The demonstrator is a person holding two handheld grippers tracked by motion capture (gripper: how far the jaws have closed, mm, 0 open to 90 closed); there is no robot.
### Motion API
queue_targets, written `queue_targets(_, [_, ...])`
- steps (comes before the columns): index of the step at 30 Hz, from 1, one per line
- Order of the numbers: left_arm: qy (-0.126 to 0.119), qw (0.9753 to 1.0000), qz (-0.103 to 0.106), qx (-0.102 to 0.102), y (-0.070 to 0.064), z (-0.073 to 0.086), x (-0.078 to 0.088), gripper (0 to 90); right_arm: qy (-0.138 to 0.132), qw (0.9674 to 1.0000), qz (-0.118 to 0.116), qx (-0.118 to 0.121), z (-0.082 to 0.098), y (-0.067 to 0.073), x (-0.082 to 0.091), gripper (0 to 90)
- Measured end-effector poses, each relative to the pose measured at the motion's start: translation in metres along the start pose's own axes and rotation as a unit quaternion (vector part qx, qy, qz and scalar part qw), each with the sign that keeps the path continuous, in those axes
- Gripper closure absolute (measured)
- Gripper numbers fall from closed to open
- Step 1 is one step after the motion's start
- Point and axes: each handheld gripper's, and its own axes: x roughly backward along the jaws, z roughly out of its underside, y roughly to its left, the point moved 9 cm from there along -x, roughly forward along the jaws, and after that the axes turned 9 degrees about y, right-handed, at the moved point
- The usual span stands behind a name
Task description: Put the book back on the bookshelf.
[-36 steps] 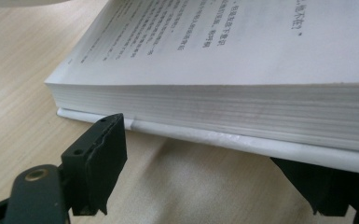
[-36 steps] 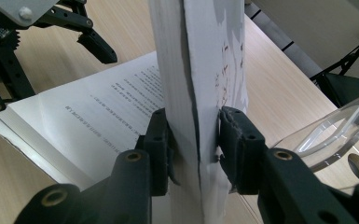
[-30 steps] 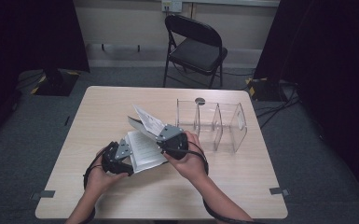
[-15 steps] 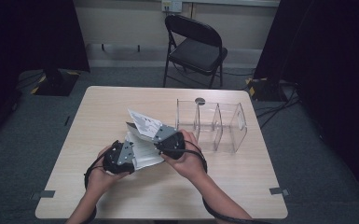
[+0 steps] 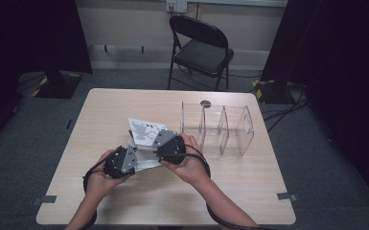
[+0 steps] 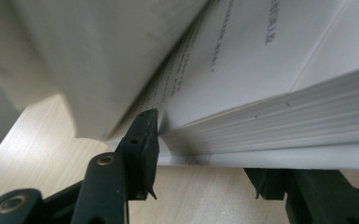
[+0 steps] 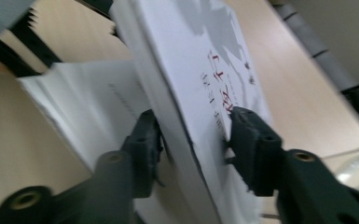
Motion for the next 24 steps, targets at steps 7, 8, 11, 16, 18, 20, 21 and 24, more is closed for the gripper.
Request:
queue_targets(7, [0.004,0.9999,-0.007,-0.008,-0.001,0.000,0.002,52.7,-0.013,0.9994,-0.028,0.013,0.000,0.007,0.000,39.2])
queue_targets(8, [0.009,0.9999,-0.007,-0.009,0.000,0.000,0.003,53.2,-0.013,0.9993,-0.035,-0.001,0.001,0.006,0.002,37.4])
queue_targets(11, [0.004,1.0000,-0.007,-0.003,0.002,0.002,0.005,54.9,-0.038,0.9956,-0.075,-0.043,0.001,0.003,0.016,36.9])
queue_targets(16, [0.006,1.0000,-0.002,0.003,0.004,0.002,0.008,55.5,-0.049,0.9955,-0.069,-0.043,0.014,-0.005,0.033,33.3])
queue_targets(18, [0.004,0.9999,-0.001,0.009,0.005,0.002,0.008,55.9,-0.048,0.9956,-0.069,-0.042,0.019,-0.006,0.034,31.7])
queue_targets(20, [0.008,0.9999,-0.002,0.010,0.007,0.003,0.009,56.7,-0.046,0.9954,-0.071,-0.044,0.028,-0.006,0.032,30.0])
queue_targets(21, [0.008,0.9999,-0.002,0.010,0.008,0.003,0.009,57.1,-0.045,0.9955,-0.069,-0.047,0.033,-0.007,0.032,30.0])
queue_targets(24, [0.011,0.9999,0.001,0.006,0.009,0.005,0.012,58.0,-0.041,0.9951,-0.073,-0.052,0.043,-0.006,0.030,28.6])
